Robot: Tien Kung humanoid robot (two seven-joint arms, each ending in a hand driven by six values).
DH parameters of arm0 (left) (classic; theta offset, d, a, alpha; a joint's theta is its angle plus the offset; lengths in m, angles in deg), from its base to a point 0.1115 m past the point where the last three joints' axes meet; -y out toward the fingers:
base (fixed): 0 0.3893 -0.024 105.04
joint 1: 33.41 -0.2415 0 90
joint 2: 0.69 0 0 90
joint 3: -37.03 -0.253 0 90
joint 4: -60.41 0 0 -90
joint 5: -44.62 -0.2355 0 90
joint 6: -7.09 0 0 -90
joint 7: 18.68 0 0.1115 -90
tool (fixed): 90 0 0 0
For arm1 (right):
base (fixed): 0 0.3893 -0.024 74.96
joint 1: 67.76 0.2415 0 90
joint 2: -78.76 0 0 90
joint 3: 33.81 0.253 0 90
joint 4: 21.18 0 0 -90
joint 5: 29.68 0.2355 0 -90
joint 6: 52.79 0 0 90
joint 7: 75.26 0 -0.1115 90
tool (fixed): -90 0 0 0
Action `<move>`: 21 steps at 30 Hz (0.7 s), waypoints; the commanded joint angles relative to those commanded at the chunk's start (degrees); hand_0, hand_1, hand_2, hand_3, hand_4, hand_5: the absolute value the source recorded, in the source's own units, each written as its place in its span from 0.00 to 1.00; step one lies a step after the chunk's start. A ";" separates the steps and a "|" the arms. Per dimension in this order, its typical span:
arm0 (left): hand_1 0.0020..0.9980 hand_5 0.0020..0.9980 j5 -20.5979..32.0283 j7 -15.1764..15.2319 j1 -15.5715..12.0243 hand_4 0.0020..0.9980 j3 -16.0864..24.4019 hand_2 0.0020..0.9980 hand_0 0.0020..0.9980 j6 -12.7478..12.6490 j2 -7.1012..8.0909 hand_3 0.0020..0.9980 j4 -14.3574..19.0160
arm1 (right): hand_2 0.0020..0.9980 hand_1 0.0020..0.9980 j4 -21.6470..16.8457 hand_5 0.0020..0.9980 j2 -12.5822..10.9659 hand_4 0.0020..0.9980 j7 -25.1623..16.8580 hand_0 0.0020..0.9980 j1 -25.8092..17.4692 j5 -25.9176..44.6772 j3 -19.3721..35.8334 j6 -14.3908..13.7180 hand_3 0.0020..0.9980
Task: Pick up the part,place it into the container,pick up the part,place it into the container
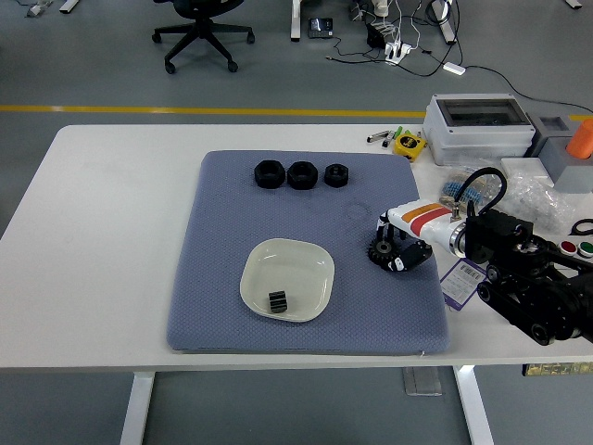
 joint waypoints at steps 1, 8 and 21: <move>0.59 0.70 -0.12 -0.04 -0.05 0.73 0.07 0.62 0.58 0.03 0.02 0.71 0.00 | 0.43 0.36 -0.24 0.25 -0.13 0.65 0.28 0.20 -0.12 0.10 0.15 0.02 0.44; 0.59 0.70 -0.90 -0.23 -0.34 0.73 0.71 0.62 0.58 0.11 0.04 0.71 0.00 | 0.31 0.19 -2.18 0.27 -1.07 0.67 1.34 0.09 -0.75 -0.49 1.91 0.08 0.33; 0.59 0.70 0.03 0.08 0.01 0.73 0.05 0.62 0.58 0.09 0.05 0.71 0.00 | 0.21 0.09 -6.24 0.29 -2.32 0.68 1.57 0.03 -1.43 -1.18 5.30 0.14 0.24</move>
